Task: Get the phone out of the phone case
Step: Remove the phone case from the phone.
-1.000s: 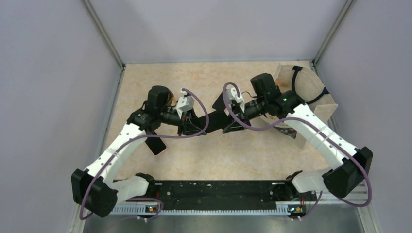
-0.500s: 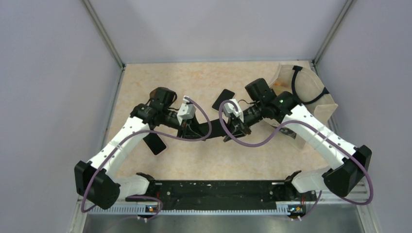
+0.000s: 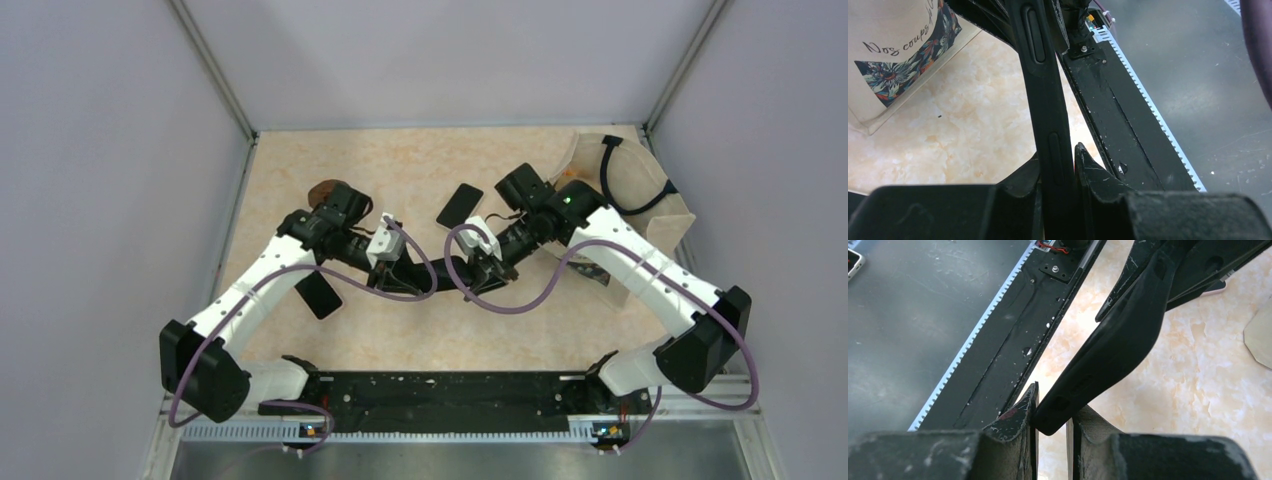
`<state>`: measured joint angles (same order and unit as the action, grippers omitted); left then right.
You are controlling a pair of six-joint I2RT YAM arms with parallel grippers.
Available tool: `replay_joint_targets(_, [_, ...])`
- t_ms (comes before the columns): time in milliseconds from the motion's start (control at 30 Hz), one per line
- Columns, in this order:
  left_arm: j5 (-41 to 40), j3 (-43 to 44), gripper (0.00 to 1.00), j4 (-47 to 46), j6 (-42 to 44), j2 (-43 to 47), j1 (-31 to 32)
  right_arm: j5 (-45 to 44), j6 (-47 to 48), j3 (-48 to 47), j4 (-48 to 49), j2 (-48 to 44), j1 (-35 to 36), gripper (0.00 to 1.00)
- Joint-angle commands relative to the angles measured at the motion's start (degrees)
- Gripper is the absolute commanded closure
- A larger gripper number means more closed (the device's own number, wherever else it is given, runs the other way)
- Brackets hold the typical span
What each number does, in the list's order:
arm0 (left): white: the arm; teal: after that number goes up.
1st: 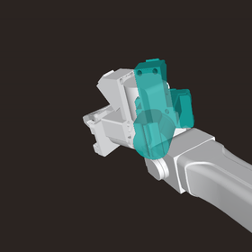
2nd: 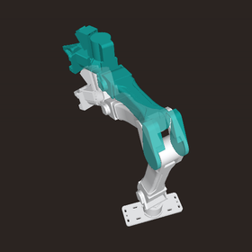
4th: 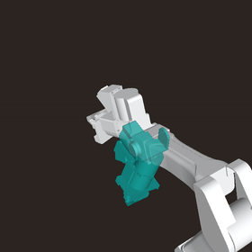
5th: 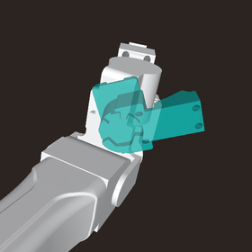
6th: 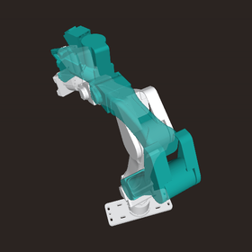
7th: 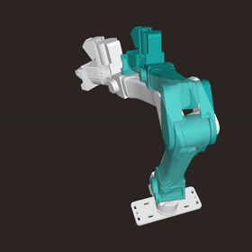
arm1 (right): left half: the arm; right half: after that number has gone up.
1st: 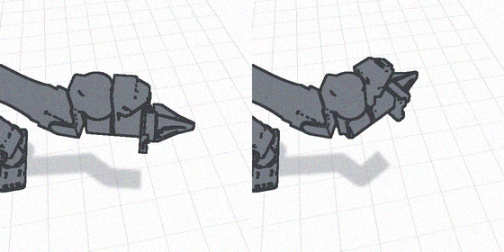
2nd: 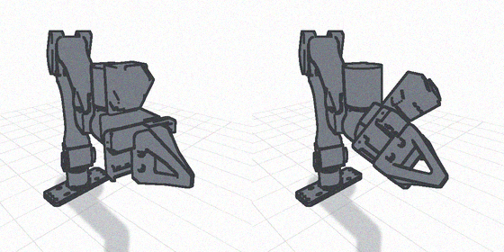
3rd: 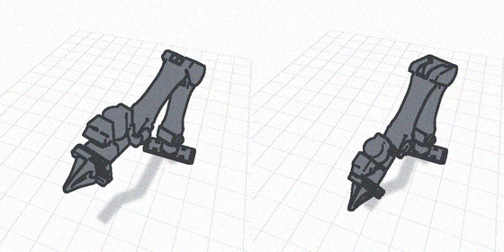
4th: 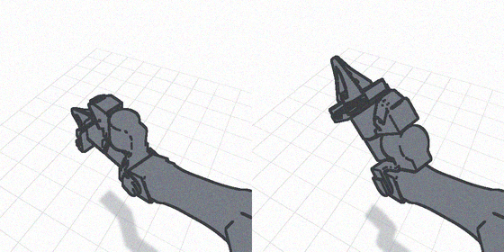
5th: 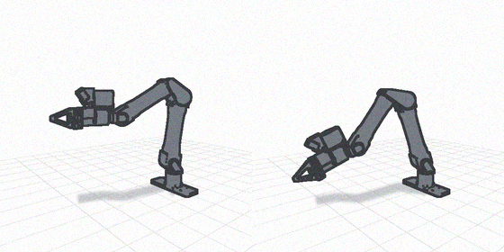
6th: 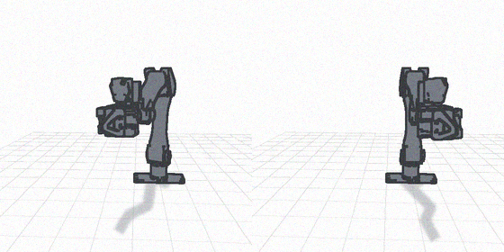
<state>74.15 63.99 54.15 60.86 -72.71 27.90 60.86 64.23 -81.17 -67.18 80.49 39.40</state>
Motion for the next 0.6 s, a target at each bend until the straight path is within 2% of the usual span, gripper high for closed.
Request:
replay_joint_targets(0, [-0.06,-0.59,1.00,9.28,12.10,0.14,3.68,5.17,5.36,-5.45,-0.40,0.13,0.19,1.00])
replay_joint_targets(567, [-3.95,-1.02,1.00,12.88,17.57,-0.40,5.97,1.27,11.73,-7.05,-5.34,2.69,3.44,1.00])
